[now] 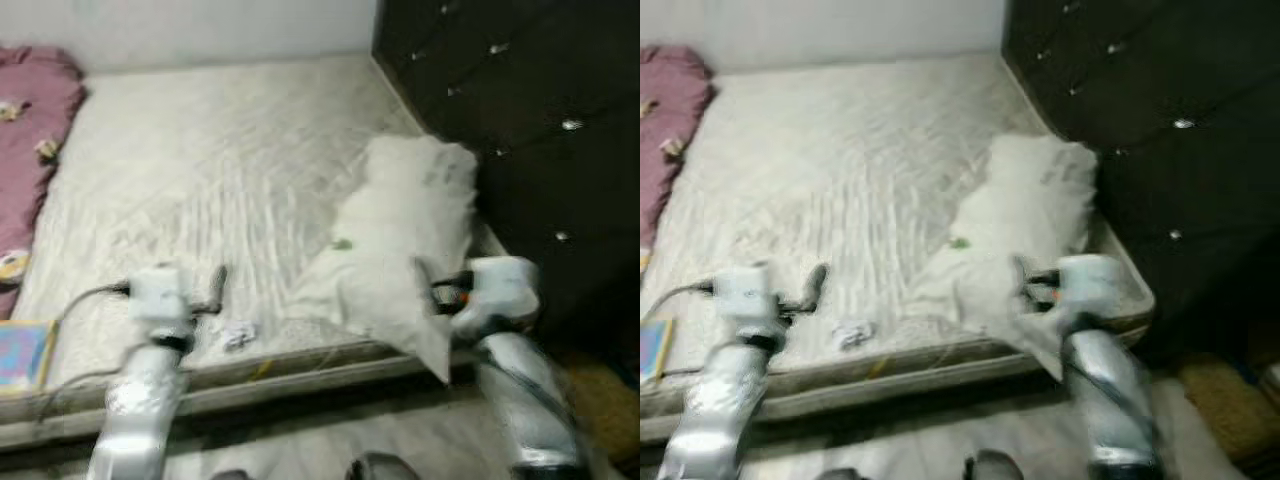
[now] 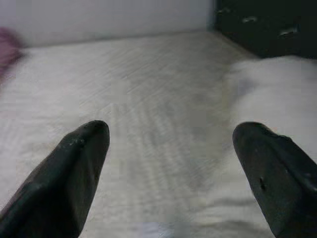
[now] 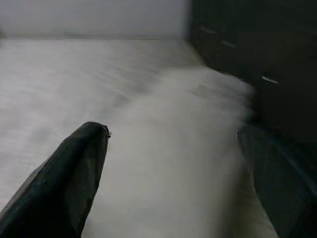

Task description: Clean up the room

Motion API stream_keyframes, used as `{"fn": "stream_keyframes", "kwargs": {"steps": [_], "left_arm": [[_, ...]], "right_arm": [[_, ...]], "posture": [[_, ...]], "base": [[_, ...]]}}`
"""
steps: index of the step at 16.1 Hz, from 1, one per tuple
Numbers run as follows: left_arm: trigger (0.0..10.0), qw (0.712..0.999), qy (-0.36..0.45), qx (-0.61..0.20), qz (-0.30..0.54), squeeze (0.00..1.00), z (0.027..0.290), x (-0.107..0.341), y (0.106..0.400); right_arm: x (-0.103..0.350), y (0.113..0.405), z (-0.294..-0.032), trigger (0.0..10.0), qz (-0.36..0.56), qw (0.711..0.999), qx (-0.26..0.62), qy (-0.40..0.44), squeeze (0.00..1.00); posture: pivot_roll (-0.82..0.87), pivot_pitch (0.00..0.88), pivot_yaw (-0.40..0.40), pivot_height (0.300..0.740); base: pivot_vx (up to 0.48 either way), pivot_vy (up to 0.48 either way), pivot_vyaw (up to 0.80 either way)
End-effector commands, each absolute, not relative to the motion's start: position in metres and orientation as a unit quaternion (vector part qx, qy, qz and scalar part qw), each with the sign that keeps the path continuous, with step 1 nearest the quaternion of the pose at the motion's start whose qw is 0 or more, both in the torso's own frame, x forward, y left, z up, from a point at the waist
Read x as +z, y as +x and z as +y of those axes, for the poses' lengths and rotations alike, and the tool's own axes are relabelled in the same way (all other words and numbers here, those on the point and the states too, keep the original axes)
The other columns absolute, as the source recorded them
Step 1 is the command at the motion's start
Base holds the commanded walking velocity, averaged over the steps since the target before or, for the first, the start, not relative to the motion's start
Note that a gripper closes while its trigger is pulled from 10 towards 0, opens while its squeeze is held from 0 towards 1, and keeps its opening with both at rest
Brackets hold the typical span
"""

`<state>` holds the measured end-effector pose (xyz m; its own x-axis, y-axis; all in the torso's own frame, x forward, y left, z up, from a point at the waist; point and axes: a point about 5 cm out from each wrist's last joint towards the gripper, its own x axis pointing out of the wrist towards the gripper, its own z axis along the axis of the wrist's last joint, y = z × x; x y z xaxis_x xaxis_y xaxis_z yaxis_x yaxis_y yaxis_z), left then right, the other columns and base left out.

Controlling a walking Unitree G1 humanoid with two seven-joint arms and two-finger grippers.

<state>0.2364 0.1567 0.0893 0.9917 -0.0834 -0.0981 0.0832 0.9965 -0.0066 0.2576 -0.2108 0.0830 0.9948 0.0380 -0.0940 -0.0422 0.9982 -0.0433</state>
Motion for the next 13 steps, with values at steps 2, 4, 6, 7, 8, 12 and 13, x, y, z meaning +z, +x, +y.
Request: {"fn": "stream_keyframes", "kwargs": {"steps": [2, 4, 6, 7, 8, 12, 13], "left_arm": [[10.0, 0.998, 0.013, -0.021, 0.052, 0.0, 0.17, 0.09, 0.235], [10.0, 0.998, 0.014, -0.017, 0.053, 0.0, 0.17, 0.089, 0.236], [10.0, 0.998, 0.006, -0.014, 0.056, 0.0, 0.17, 0.088, 0.235], [10.0, 0.998, -0.001, -0.016, 0.056, 0.0, 0.169, 0.088, 0.236], [10.0, 0.998, -0.007, -0.018, 0.056, 0.0, 0.169, 0.088, 0.236], [10.0, 0.998, -0.006, -0.027, 0.053, 0.0, 0.169, 0.089, 0.238], [10.0, 0.998, -0.006, -0.027, 0.054, 0.0, 0.169, 0.089, 0.238]], "right_arm": [[0.086, 0.262, -0.199, 10.0, 0.041, 0.999, 0.031, -0.014, 0.0], [0.086, 0.262, -0.194, 10.0, 0.042, 0.998, 0.045, 0.001, 0.0], [0.089, 0.261, -0.189, 10.0, 0.034, 0.997, 0.07, 0.002, 0.0], [0.089, 0.261, -0.19, 10.0, 0.036, 0.997, 0.066, 0.0, 0.0], [0.089, 0.261, -0.19, 10.0, 0.038, 0.997, 0.062, -0.002, 0.0], [0.085, 0.262, -0.191, 10.0, 0.04, 0.998, 0.039, -0.017, 0.0], [0.085, 0.262, -0.191, 10.0, 0.041, 0.998, 0.042, -0.014, 0.0]], "posture": [[0.03, 0.081, -0.014, 0.74], [0.03, 0.074, -0.016, 0.74], [0.03, 0.072, -0.02, 0.74], [0.03, 0.072, -0.02, 0.74], [0.03, 0.072, -0.02, 0.74], [0.03, 0.069, -0.021, 0.74], [0.03, 0.069, -0.021, 0.74]], "base": [[0.169, 0.0, 0.0], [0.0, 0.0, 0.0], [0.0, 0.137, 0.0], [0.0, 0.48, 0.0], [0.0, 0.48, 0.0], [0.0, 0.48, 0.0], [0.0, 0.48, 0.0]]}}
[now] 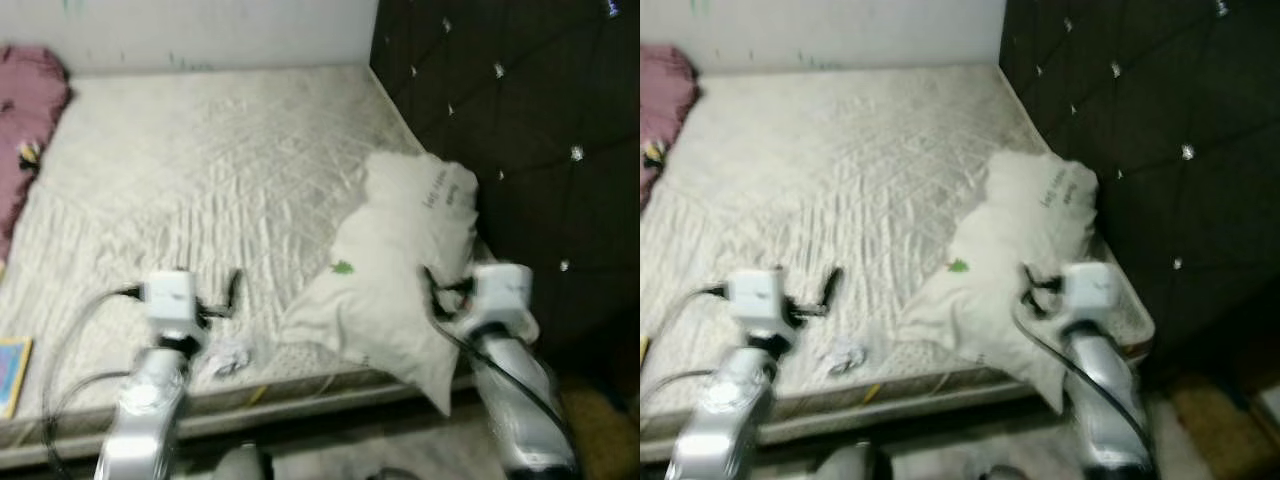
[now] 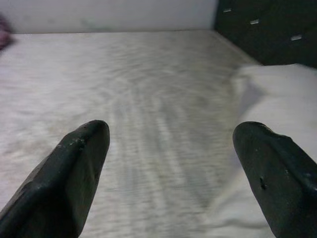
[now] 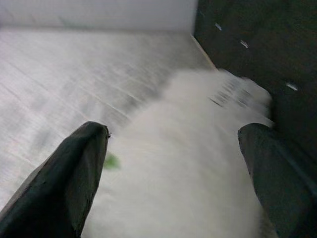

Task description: Clean up the room

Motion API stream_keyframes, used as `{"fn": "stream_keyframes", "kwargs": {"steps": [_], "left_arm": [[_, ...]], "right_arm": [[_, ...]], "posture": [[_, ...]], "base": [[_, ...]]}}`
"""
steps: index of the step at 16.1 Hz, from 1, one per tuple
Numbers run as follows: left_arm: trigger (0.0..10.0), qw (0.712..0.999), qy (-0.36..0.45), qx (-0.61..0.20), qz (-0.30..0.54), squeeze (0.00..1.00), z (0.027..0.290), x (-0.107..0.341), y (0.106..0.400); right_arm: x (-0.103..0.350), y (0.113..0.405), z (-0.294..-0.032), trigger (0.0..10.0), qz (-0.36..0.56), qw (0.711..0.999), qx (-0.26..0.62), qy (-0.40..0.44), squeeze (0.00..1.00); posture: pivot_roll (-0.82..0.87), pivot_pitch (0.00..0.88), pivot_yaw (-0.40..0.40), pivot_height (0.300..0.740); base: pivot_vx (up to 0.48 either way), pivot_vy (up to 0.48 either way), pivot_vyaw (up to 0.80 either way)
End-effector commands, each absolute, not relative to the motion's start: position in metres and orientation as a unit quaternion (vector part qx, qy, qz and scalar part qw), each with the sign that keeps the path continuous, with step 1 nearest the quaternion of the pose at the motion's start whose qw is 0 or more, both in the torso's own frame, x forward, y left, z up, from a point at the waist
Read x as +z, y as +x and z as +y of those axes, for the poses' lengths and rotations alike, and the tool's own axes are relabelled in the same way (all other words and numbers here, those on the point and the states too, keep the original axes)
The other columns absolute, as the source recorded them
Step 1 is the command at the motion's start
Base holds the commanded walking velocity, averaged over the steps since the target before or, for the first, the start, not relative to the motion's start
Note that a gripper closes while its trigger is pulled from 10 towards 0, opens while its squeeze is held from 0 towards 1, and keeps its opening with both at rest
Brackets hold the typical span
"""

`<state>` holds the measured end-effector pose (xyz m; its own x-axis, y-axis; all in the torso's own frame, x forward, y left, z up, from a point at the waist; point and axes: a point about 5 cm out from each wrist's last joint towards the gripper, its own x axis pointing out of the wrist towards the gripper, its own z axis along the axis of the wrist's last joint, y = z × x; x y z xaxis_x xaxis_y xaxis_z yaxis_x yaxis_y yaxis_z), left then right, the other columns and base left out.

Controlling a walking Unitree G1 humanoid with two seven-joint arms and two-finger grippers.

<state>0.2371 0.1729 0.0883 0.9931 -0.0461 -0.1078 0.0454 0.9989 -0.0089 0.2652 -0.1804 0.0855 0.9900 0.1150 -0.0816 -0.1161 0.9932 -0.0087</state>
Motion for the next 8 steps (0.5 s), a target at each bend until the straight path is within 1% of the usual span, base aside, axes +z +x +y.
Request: {"fn": "stream_keyframes", "kwargs": {"steps": [1, 3, 6, 7, 8], "left_arm": [[10.0, 0.998, -0.007, -0.028, 0.054, 0.0, 0.1691, 0.0888, 0.2384], [10.0, 0.997, -0.018, -0.036, 0.058, 0.0, 0.1685, 0.0878, 0.2382], [10.0, 0.998, -0.023, -0.025, 0.059, 0.0, 0.1696, 0.0856, 0.2389], [10.0, 0.998, -0.027, -0.022, 0.06, 0.0, 0.1693, 0.085, 0.2399], [10.0, 0.997, -0.032, -0.022, 0.061, 0.0, 0.1687, 0.0857, 0.2419]], "right_arm": [[0.0861, 0.2607, -0.1879, 10.0, 0.048, 0.997, 0.064, 0.003, 0.0], [0.091, 0.2597, -0.1861, 10.0, 0.028, 0.996, 0.081, 0.012, 0.0], [0.082, 0.2644, -0.1916, 10.0, 0.05, 0.998, 0.026, -0.016, 0.0], [0.0814, 0.2642, -0.1904, 10.0, 0.046, 0.998, 0.018, 0.034, 0.0], [0.0823, 0.2652, -0.1925, 10.0, 0.047, 0.998, -0.01, 0.034, 0.0]], "posture": [[0.03, 0.067, -0.022, 0.74], [0.03, 0.062, -0.021, 0.74], [0.02, 0.067, -0.018, 0.74], [0.02, 0.067, -0.018, 0.74], [0.02, 0.065, -0.02, 0.74]], "base": [[0.0, 0.48, 0.0], [0.0, 0.48, 0.0], [0.0, 0.48, 0.0], [0.0, 0.48, 0.0], [0.0, 0.48, 0.0]]}}
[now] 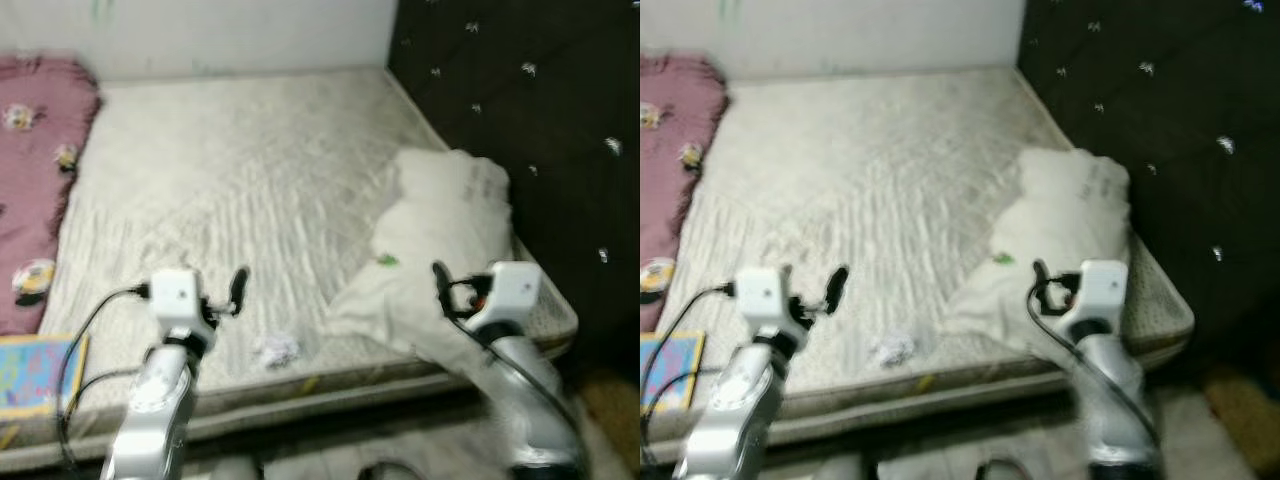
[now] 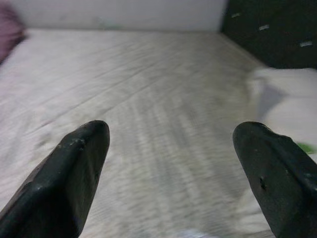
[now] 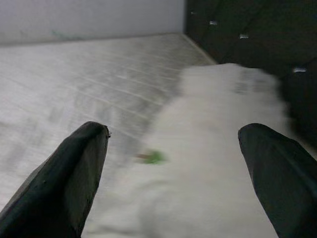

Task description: Clean up the room

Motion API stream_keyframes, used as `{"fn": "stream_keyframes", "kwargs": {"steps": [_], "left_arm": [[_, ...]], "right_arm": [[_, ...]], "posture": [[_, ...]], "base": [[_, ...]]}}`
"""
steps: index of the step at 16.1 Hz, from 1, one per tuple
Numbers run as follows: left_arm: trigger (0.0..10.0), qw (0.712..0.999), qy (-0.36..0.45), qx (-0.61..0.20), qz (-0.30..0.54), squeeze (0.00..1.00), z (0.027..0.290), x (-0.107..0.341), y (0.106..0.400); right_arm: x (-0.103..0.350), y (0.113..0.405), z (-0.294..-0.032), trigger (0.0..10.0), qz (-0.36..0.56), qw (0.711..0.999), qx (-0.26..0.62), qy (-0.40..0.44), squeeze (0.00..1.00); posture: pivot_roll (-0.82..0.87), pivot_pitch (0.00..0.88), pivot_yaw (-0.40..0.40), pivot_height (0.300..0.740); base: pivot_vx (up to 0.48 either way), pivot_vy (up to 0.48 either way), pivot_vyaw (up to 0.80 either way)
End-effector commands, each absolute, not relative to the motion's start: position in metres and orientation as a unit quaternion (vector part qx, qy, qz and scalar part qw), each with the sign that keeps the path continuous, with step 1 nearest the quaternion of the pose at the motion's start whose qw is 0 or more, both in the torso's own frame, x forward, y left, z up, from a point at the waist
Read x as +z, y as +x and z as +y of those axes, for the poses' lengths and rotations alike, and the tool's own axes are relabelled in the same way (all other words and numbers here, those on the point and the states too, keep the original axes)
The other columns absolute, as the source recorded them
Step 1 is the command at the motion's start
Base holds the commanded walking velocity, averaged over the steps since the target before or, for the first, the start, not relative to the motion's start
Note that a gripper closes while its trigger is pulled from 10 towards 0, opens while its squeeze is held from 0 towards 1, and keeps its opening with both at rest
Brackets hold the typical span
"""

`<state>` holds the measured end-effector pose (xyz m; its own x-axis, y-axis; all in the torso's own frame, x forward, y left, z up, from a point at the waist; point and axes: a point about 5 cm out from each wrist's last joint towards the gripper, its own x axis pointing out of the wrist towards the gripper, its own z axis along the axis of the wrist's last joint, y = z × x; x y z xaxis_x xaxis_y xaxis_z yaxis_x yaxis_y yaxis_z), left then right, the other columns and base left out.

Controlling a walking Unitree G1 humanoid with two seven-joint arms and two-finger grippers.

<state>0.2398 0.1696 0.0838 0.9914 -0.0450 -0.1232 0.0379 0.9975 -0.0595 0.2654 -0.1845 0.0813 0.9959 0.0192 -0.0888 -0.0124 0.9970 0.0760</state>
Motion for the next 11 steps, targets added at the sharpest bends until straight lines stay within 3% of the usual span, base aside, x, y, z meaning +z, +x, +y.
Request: {"fn": "stream_keyframes", "kwargs": {"steps": [1, 5, 11], "left_arm": [[10.0, 0.998, -0.031, -0.021, 0.058, 0.0, 0.1687, 0.0866, 0.2437], [10.0, 0.999, -0.015, -0.01, 0.04, 0.0, 0.1717, 0.0924, 0.2487], [10.0, 0.999, 0.007, 0.018, 0.039, 0.0, 0.1764, 0.0932, 0.2512]], "right_arm": [[0.0853, 0.266, -0.1898, 10.0, 0.04, 0.999, 0.01, 0.035, 0.0], [0.0921, 0.2703, -0.1869, 10.0, 0.019, 0.999, 0.017, 0.021, 0.0], [0.0906, 0.2708, -0.1919, 10.0, 0.03, 1.0, 0.005, -0.002, 0.0]], "posture": [[0.01, 0.064, -0.021, 0.74], [0.02, 0.075, -0.023, 0.74], [0.02, 0.075, -0.022, 0.74]], "base": [[0.0, 0.48, 0.0], [0.0, 0.48, 0.0], [0.0, 0.0, 0.0]]}}
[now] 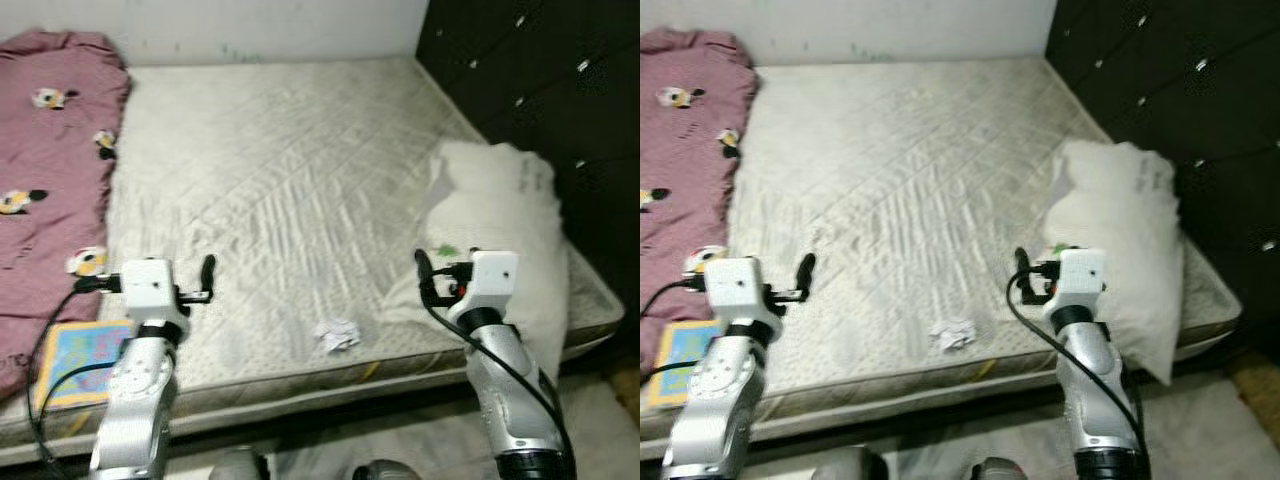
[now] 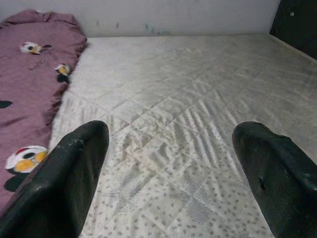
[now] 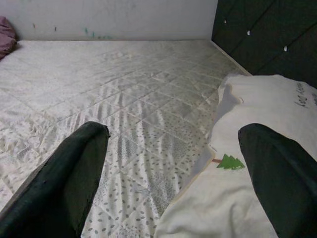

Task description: Clean up the room

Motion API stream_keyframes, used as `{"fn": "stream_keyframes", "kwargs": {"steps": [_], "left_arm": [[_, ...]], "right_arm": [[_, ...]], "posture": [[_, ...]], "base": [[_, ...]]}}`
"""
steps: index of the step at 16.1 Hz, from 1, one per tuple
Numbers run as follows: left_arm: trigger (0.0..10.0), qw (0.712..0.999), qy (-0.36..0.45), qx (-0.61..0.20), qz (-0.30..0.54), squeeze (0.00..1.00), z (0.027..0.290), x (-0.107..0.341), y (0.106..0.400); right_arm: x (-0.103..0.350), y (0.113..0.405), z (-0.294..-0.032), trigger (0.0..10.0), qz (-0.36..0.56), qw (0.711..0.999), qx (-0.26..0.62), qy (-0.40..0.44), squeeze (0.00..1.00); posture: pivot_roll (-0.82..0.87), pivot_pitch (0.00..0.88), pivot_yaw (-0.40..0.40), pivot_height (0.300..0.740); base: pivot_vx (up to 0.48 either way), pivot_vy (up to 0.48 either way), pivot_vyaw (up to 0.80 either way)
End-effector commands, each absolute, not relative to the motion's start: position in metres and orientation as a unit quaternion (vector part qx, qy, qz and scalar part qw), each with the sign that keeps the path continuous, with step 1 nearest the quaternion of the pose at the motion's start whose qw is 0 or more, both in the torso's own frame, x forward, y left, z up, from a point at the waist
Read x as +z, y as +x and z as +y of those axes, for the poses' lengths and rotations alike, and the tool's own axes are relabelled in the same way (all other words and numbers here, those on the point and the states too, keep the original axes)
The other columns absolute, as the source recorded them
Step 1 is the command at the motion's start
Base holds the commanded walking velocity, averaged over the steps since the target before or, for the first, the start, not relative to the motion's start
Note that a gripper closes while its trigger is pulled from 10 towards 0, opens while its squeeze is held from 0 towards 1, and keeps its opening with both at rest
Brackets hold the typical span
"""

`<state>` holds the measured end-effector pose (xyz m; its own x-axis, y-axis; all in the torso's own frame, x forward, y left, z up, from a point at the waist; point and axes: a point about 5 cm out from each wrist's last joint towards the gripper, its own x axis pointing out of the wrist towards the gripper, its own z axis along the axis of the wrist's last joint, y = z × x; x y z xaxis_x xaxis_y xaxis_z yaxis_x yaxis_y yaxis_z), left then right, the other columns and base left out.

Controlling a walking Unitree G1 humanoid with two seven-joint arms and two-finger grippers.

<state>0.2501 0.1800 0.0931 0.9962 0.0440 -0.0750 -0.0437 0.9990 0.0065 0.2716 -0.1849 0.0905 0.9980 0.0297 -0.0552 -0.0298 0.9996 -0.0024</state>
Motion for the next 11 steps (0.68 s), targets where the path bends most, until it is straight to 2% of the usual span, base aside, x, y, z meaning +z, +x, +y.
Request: {"fn": "stream_keyframes", "kwargs": {"steps": [1, 6, 11], "left_arm": [[10.0, 0.999, 0.008, 0.017, 0.039, 0.0, 0.1763, 0.0927, 0.2516], [10.0, 0.999, 0.008, 0.019, 0.042, 0.0, 0.1767, 0.0911, 0.2523], [10.0, 0.999, -0.008, 0.015, 0.044, 0.0, 0.1777, 0.0899, 0.2494]], "right_arm": [[0.0918, 0.2709, -0.1935, 10.0, 0.026, 1.0, 0.002, -0.012, 0.0], [0.092, 0.2718, -0.1975, 10.0, 0.027, 0.999, -0.013, -0.026, 0.0], [0.0903, 0.2695, -0.199, 10.0, 0.027, 0.999, -0.03, -0.021, 0.0]], "posture": [[0.02, 0.075, -0.022, 0.74], [0.02, 0.068, -0.026, 0.74], [0.02, 0.07, -0.028, 0.74]], "base": [[0.0, 0.0, 0.0], [0.0, 0.0, 0.8], [0.0, 0.0, 0.0]]}}
